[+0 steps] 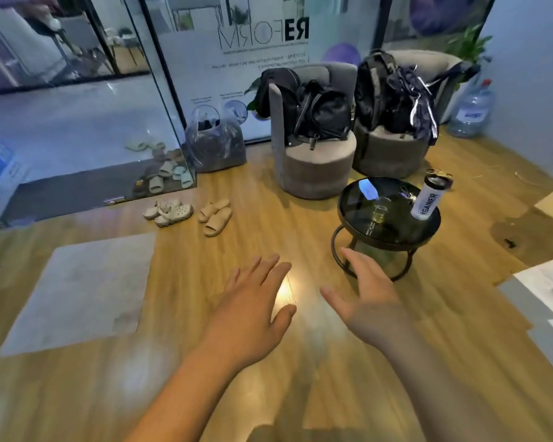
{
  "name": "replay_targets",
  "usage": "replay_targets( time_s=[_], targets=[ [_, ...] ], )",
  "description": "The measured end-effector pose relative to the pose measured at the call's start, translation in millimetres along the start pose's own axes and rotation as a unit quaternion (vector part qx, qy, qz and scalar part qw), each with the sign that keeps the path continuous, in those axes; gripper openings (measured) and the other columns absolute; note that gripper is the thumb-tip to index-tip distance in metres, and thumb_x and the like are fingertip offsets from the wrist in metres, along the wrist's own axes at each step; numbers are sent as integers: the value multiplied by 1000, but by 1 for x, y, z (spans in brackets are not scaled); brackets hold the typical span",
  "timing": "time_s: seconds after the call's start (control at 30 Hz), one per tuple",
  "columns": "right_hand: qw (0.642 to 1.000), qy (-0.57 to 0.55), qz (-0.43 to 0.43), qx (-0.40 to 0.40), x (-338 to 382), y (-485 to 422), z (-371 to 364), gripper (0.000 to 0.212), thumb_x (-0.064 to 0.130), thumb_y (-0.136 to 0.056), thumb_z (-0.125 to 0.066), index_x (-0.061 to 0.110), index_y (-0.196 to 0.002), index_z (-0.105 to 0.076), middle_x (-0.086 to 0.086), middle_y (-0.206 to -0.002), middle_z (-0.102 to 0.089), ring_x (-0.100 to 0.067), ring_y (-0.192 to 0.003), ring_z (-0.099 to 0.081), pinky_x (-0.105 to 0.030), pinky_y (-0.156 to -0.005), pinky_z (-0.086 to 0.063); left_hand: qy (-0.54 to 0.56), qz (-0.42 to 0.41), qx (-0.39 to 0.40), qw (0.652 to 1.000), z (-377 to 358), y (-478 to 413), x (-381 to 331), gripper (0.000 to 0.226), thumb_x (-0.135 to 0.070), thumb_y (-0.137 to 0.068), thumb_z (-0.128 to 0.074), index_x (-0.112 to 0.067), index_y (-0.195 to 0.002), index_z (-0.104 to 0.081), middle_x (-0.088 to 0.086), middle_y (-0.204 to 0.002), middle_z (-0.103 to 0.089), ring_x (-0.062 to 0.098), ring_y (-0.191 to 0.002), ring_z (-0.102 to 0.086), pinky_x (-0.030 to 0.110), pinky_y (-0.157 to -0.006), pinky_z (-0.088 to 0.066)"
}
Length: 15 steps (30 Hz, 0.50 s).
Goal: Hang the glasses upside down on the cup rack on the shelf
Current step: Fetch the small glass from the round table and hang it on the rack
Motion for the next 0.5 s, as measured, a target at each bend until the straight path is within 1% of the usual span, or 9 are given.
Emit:
replay_targets(
  time_s=[0.1, 0.17, 0.23, 0.33, 0.4, 0.5],
  targets=[
    [1000, 16, 6, -9, -9, -43, -5, 74, 64, -78, -59, 46, -142, -25, 17, -150, -33, -8, -135, -33, -30, -101, -37, -2, -23, 28, 999, -8, -63, 8, 62, -48, -96, -47, -32, -151, -23, -7, -163, -17, 17, -150, -9, 43, -121, -11],
    [999, 34, -1, -12, -21, -71, -8, 72, 65, -79, -56, 45, -141, -25, 16, -150, -32, -7, -135, -32, -29, -101, -35, -2, -43, 47, 998, -15, -107, 16, 63, -48, -96, -48, -32, -151, -23, -7, -163, -17, 18, -151, -9, 45, -120, -14],
    [998, 50, -16, -19, -32, -101, -10, 71, 65, -81, -54, 45, -141, -24, 16, -150, -32, -7, -135, -32, -29, -100, -37, -4, -73, 61, 995, -21, -154, 25, 62, -47, -95, -48, -32, -150, -23, -7, -163, -17, 19, -150, -10, 45, -120, -14],
    [995, 88, -42, -25, -39, -153, -16, 71, 63, -83, -56, 42, -143, -25, 13, -151, -33, -9, -136, -32, -34, -105, -40, 6, -107, 56, 993, -26, -231, 45, 61, -46, -96, -50, -31, -150, -25, -7, -161, -22, 21, -149, -14, 45, -121, -14],
    [993, 99, -66, -25, -39, -188, -16, 71, 63, -84, -54, 41, -144, -26, 11, -153, -32, -10, -139, -29, -38, -106, -40, 32, -125, 56, 990, -25, -280, 57, 59, -43, -95, -52, -29, -148, -28, -7, -159, -27, 20, -148, -17, 43, -120, -16],
    [988, 107, -103, -34, -38, -237, -7, 71, 64, -84, -53, 38, -145, -27, 10, -152, -32, -11, -138, -29, -38, -107, -39, 54, -167, 75, 982, -21, -342, 62, 57, -41, -94, -54, -27, -145, -33, -7, -154, -33, 17, -143, -24, 38, -116, -19]
  ],
)
Point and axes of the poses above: each hand's wrist, its own y-axis away from the middle knuckle, its own z-axis out of the back of the hand, x = y × z, the point moved 3 cm from there along -y, towards the middle knuckle
